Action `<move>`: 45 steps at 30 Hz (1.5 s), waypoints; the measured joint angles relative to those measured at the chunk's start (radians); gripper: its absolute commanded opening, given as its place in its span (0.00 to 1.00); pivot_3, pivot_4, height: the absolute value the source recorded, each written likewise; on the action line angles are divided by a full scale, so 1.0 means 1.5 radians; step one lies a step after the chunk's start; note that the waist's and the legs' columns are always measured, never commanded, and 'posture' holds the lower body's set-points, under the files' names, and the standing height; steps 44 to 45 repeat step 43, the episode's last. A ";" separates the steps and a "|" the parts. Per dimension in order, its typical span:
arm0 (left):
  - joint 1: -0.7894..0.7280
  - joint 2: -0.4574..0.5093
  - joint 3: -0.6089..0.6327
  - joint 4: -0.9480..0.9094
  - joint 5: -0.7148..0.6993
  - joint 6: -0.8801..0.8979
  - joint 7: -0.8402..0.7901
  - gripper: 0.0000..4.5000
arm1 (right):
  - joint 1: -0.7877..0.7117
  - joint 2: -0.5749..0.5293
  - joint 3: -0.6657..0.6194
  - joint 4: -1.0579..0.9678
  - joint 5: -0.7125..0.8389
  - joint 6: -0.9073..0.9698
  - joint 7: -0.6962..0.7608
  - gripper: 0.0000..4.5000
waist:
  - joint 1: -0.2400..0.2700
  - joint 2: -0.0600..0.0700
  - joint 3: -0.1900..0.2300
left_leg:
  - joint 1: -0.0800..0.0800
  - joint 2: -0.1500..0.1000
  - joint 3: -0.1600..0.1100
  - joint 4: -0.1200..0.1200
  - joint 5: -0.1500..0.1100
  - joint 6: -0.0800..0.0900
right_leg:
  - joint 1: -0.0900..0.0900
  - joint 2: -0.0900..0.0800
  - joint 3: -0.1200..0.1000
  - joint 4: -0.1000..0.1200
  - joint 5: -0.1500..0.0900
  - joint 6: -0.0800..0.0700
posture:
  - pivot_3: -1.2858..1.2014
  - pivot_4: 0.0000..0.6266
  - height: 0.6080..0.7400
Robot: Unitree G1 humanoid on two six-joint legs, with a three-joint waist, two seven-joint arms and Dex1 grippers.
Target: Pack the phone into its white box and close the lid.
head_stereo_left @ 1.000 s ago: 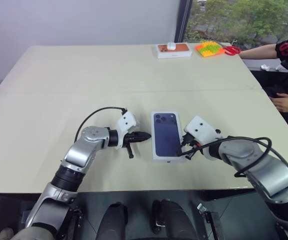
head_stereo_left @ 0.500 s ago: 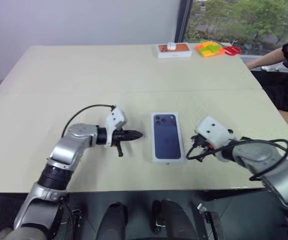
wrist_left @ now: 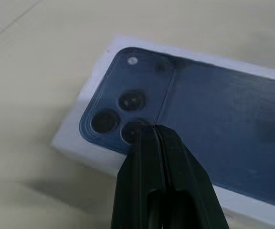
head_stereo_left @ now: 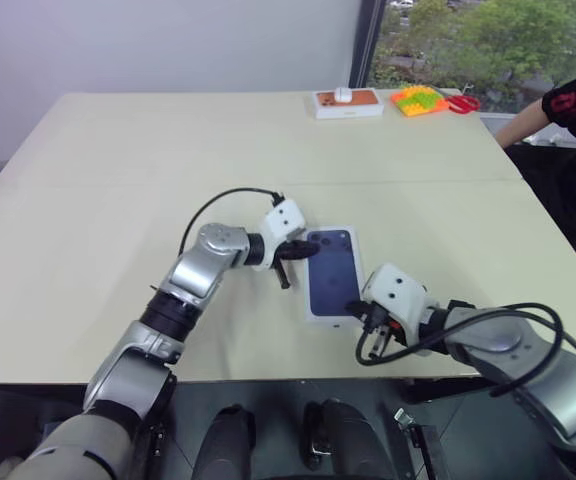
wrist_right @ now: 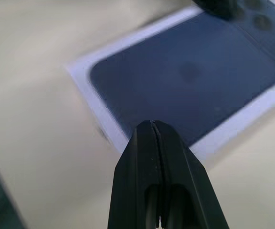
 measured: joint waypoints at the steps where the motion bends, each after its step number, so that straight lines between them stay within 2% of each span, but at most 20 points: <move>1: -0.002 -0.002 0.000 0.000 0.003 0.007 0.002 0.00 | 0.000 0.002 0.000 0.001 -0.001 0.004 -0.005 0.01 | 0.000 0.000 0.000 | 0.000 0.000 0.000 0.000 0.000 0.000 | 0.001 0.000 0.000 0.000 0.000 0.000 | 0.52 0.24 1.00; 8: 0.001 -0.013 0.005 -0.006 0.010 0.030 0.018 0.00 | 0.008 0.003 0.003 0.002 -0.006 0.006 -0.022 0.01 | 0.000 0.000 0.000 | 0.005 0.000 0.000 0.000 0.000 0.000 | 0.005 0.000 0.000 -0.001 0.000 0.000 | 0.52 0.24 1.00; 11: 0.026 -0.040 0.062 -0.004 -0.024 0.024 0.044 0.00 | 0.009 0.003 -0.002 0.003 -0.013 -0.006 -0.027 0.01 | -0.001 0.000 0.000 | 0.005 0.000 0.000 0.000 0.000 0.000 | 0.005 0.000 0.000 -0.001 0.000 0.000 | 0.52 0.24 1.00; 14: 0.014 -0.053 0.171 0.000 -0.094 0.028 0.086 0.00 | 0.011 0.027 -0.044 0.012 -0.032 -0.066 -0.047 0.01 | -0.002 -0.001 0.001 | 0.003 0.001 0.000 0.000 0.000 0.000 | 0.002 0.000 0.000 0.000 0.000 0.000 | 0.52 0.24 1.00; 17: 0.000 0.003 0.269 -0.009 -0.125 0.001 0.111 0.00 | 0.019 0.044 -0.123 0.038 -0.047 -0.118 -0.065 0.01 | -0.005 -0.001 0.000 | 0.004 0.001 0.001 -0.002 0.000 0.000 | 0.002 0.001 0.001 -0.001 0.000 0.000 | 0.52 0.24 1.00; 21: 0.057 0.080 0.331 -0.018 -0.134 -0.020 0.110 0.00 | 0.041 0.071 -0.193 0.078 -0.034 -0.151 -0.055 0.01 | -0.003 0.000 0.000 | 0.004 0.001 0.001 -0.005 0.000 0.000 | 0.002 0.001 0.001 -0.002 0.000 0.000 | 0.52 0.24 1.00; 27: 0.215 0.180 0.359 -0.084 -0.154 -0.018 0.054 0.00 | 0.075 0.076 -0.251 0.143 -0.018 -0.197 -0.024 0.01 | -0.001 0.000 0.000 | 0.005 0.001 0.003 -0.009 0.000 0.000 | 0.003 0.000 0.002 -0.006 0.000 0.000 | 0.52 0.24 1.00; 31: 0.268 0.229 0.369 -0.105 -0.162 -0.021 0.020 0.00 | 0.066 0.081 -0.259 0.174 -0.004 -0.208 -0.008 0.01 | 0.000 0.000 0.000 | 0.006 0.001 0.002 -0.010 0.000 0.000 | 0.003 0.001 0.002 -0.006 0.000 0.000 | 0.52 0.24 1.00; 34: 0.297 0.237 0.373 -0.117 -0.162 -0.028 0.021 0.00 | 0.068 0.080 -0.251 0.182 -0.003 -0.228 0.009 0.01 | 0.000 0.000 0.000 | 0.006 0.002 0.003 -0.010 0.000 0.000 | 0.003 0.000 0.002 -0.006 0.000 0.000 | 0.52 0.24 1.00; 45: 0.293 0.234 0.375 -0.119 -0.172 -0.032 0.039 0.00 | 0.038 0.088 -0.215 0.224 -0.007 -0.261 0.020 0.01 | 0.000 0.000 0.000 | 0.006 0.002 0.003 -0.010 0.000 0.000 | 0.003 0.001 0.002 -0.006 0.000 0.000 | 0.52 0.24 1.00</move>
